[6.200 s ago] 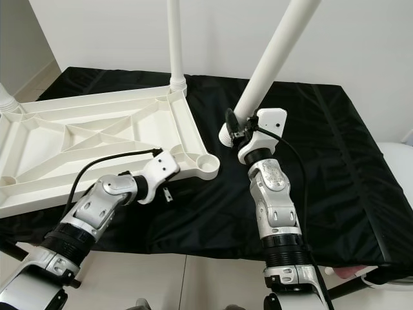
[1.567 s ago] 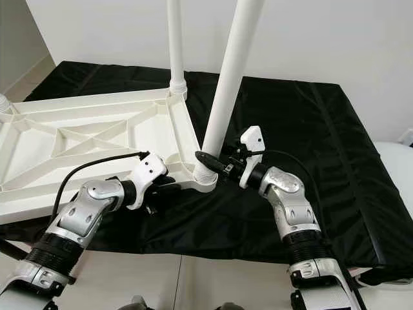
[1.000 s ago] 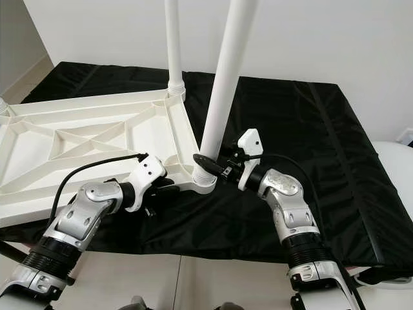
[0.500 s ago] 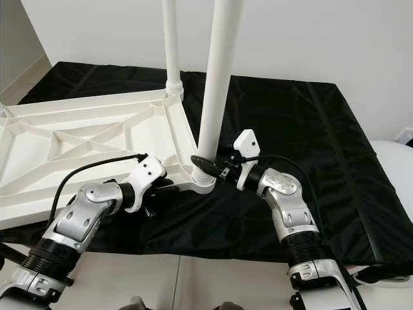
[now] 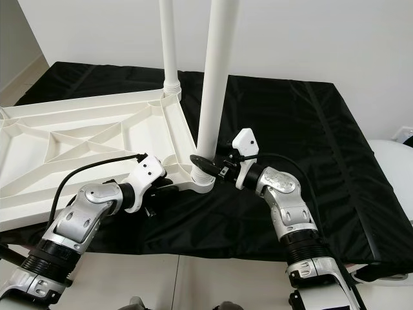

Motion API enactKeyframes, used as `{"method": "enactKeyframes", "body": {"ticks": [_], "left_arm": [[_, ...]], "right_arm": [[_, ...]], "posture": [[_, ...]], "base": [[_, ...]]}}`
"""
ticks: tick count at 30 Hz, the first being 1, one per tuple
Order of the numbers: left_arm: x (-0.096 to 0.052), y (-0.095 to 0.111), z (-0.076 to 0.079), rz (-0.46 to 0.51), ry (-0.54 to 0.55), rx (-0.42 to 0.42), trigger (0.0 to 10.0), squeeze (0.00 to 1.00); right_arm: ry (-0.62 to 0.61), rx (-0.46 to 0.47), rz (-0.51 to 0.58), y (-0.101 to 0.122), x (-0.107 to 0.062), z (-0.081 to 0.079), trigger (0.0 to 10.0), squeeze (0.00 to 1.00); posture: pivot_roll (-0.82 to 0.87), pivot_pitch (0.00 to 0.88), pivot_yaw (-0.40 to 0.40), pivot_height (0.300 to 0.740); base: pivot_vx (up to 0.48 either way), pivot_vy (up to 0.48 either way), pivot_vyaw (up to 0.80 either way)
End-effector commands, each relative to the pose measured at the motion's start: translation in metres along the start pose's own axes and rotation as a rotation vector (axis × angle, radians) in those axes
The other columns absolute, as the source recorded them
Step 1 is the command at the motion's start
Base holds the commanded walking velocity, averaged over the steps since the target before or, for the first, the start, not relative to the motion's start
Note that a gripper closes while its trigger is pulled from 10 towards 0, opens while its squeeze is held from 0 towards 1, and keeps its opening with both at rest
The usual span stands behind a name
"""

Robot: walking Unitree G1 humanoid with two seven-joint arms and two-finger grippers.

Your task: Building children table

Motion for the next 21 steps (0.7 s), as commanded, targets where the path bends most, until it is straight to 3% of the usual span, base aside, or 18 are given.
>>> {"method": "enactKeyframes", "body": {"ticks": [1, 11, 19, 21], "left_arm": [[-0.004, 0.029, -0.005, 0.088, 0.038, 0.073, 10.0, 0.0], [-0.004, 0.033, -0.006, 0.096, 0.045, 0.082, 10.0, 0.0], [-0.005, 0.034, -0.006, 0.096, 0.053, 0.086, 10.0, 0.0], [-0.006, 0.034, -0.006, 0.096, 0.052, 0.086, 10.0, 0.0]], "right_arm": [[-0.033, 0.091, -0.116, -0.033, -0.006, 0.0, 10.0, 0.0], [-0.054, 0.12, -0.148, -0.041, -0.005, 0.005, 10.0, 0.0], [-0.034, 0.115, -0.147, -0.045, -0.009, -0.001, 10.0, 0.0], [-0.054, 0.149, -0.152, -0.048, -0.01, 0.002, 10.0, 0.0]], "posture": [[-0.02, 0.036, -0.015, 0.74], [-0.02, 0.033, -0.021, 0.74], [-0.02, 0.04, -0.018, 0.74], [-0.02, 0.042, -0.018, 0.74]], "base": [[0.0, 0.0, 0.0], [0.0, 0.0, 0.0], [0.0, 0.0, 0.0], [0.0, 0.0, 0.0]]}}
Point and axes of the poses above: a point about 5 cm out from each wrist's last joint towards the gripper, its own x axis pointing out of the wrist towards the gripper, its own y axis along the axis of the wrist's last joint, z = x × y, the point moved 5 cm from there along x, pointing out of the wrist towards the gripper, and after that the axes turned 5 degrees about x, right-handed, at the moved point
